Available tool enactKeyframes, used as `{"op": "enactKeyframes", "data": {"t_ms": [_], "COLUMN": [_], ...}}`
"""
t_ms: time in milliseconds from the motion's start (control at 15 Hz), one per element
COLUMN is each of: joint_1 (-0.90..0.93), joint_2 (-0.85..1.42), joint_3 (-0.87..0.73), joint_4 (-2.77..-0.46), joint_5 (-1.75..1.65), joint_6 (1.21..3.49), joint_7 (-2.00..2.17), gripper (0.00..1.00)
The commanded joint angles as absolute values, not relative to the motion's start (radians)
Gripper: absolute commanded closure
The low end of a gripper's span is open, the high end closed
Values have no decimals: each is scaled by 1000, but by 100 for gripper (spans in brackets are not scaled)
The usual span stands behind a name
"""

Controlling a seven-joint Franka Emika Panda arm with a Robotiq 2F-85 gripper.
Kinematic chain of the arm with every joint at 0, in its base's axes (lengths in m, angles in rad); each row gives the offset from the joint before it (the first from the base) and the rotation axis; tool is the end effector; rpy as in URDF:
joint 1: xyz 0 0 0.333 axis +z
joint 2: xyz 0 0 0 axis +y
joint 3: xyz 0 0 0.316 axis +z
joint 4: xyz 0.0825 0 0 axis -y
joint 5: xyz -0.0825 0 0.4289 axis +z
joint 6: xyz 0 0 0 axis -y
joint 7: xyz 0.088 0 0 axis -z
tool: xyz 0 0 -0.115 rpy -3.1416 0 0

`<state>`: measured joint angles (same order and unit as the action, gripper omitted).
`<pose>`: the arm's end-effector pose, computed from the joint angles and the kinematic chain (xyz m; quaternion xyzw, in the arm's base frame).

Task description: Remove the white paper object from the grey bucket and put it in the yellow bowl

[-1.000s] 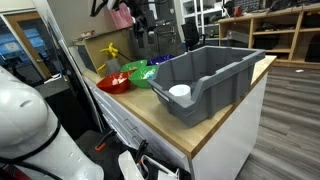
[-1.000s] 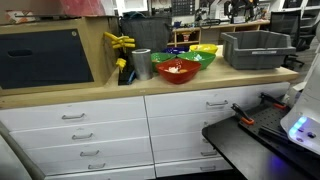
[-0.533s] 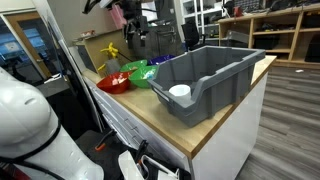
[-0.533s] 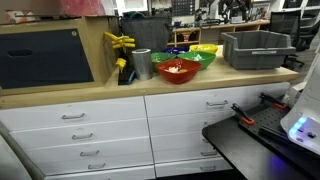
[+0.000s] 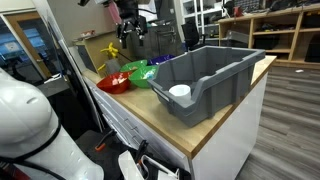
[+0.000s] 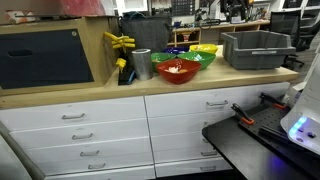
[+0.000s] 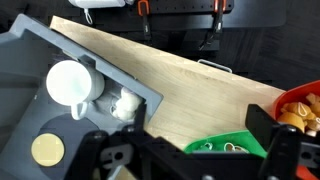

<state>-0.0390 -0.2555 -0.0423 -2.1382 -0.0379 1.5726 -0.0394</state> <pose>0.4802 -0.0443 0.4700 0.9878 -0.0162 -0.1550 0.0042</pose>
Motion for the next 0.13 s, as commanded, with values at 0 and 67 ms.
{"op": "enactKeyframes", "data": {"t_ms": [0,67], "joint_1": [-38,-38], "joint_2": [-254,-253], "joint_3": [-43,-43], "joint_4": [-2137,-2137], "joint_5": [-38,-38], "joint_6": [1571,1572], "joint_7": [-39,-39], "gripper": [0,0]}}
